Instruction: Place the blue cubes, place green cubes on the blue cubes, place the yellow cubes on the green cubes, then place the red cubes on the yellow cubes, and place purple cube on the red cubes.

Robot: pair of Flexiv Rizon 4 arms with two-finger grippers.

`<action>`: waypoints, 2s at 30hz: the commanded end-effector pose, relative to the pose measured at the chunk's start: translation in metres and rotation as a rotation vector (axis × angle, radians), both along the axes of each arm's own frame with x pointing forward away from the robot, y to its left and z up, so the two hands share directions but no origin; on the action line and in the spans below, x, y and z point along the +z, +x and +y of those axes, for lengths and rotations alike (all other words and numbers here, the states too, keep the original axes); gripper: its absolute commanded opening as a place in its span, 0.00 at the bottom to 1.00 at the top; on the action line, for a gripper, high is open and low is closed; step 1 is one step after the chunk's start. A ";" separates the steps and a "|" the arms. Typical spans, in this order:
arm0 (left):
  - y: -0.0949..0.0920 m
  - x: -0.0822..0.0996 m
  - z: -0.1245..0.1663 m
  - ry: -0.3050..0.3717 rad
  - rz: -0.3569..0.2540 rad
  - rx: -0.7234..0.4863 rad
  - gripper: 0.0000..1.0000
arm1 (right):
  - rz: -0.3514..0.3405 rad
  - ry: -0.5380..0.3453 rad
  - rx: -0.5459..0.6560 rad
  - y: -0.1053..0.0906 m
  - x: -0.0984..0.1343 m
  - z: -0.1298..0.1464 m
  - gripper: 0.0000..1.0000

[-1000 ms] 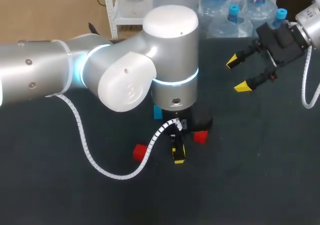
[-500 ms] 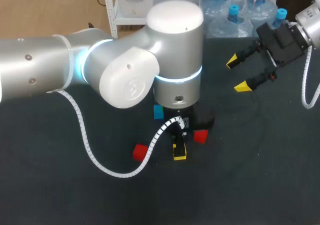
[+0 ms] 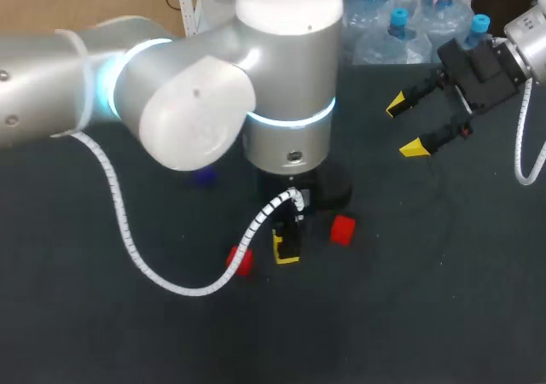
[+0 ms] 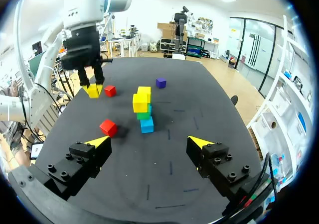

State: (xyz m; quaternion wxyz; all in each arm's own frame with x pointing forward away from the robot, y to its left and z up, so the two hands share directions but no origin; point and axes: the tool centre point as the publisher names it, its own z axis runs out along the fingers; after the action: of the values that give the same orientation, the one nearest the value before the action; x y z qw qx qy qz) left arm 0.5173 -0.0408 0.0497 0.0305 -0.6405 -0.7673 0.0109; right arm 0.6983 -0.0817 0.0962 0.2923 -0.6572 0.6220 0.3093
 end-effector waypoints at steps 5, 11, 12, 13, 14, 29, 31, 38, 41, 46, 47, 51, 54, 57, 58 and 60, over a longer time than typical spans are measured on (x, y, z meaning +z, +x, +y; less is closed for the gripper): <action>0.008 0.021 0.031 0.004 -0.037 0.007 0.00 | -0.001 0.001 0.000 0.000 0.000 0.000 1.00; 0.039 0.030 0.037 0.002 -0.056 -0.009 0.00 | -0.001 0.001 0.000 0.000 0.000 0.000 1.00; 0.044 0.031 0.037 0.002 -0.055 -0.011 0.00 | -0.001 0.001 0.000 0.000 0.000 0.000 1.00; 0.049 0.031 0.037 -0.006 -0.053 -0.020 0.00 | -0.001 0.001 0.000 0.000 0.000 0.000 1.00; 0.054 0.031 0.038 -0.021 -0.047 -0.026 0.00 | -0.001 0.001 0.000 0.000 0.000 0.000 1.00; 0.097 0.030 0.027 -0.061 -0.019 -0.037 0.00 | -0.001 0.001 0.000 0.000 0.000 0.000 1.00; 0.102 0.030 0.020 -0.035 -0.013 -0.029 0.00 | -0.001 0.001 0.000 0.000 0.000 0.000 1.00; 0.122 0.024 0.005 -0.029 -0.003 -0.039 0.00 | -0.001 0.001 0.000 0.000 0.000 0.000 1.00; 0.126 0.022 -0.001 -0.037 -0.001 -0.048 0.00 | -0.001 0.001 0.000 0.000 0.000 0.000 1.00; 0.126 0.020 -0.003 -0.041 0.004 -0.049 0.00 | -0.001 0.001 0.000 0.000 0.000 0.000 1.00; 0.126 0.021 -0.002 -0.041 0.003 -0.042 0.00 | -0.001 0.001 0.000 0.000 0.000 0.000 1.00; 0.124 0.022 0.001 -0.039 0.000 -0.034 0.00 | -0.001 0.001 0.000 0.000 0.000 0.000 1.00; 0.123 0.022 0.002 -0.038 0.001 -0.030 0.00 | -0.001 0.001 0.000 0.000 0.000 0.000 1.00; 0.118 0.028 0.008 -0.040 -0.016 -0.027 0.00 | -0.001 0.001 0.000 0.000 0.000 0.000 1.00; 0.117 0.030 0.011 -0.040 -0.019 -0.025 0.00 | -0.001 0.001 0.000 0.000 0.000 0.000 1.00; 0.115 0.034 0.016 -0.029 -0.028 -0.012 0.00 | -0.001 0.001 0.000 0.000 0.000 0.000 1.00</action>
State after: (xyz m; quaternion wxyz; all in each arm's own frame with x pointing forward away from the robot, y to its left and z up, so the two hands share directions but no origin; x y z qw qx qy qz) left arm 0.6415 -0.0336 0.0765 0.0192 -0.6467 -0.7623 0.0172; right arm 0.6984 -0.0817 0.0961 0.2923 -0.6572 0.6220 0.3094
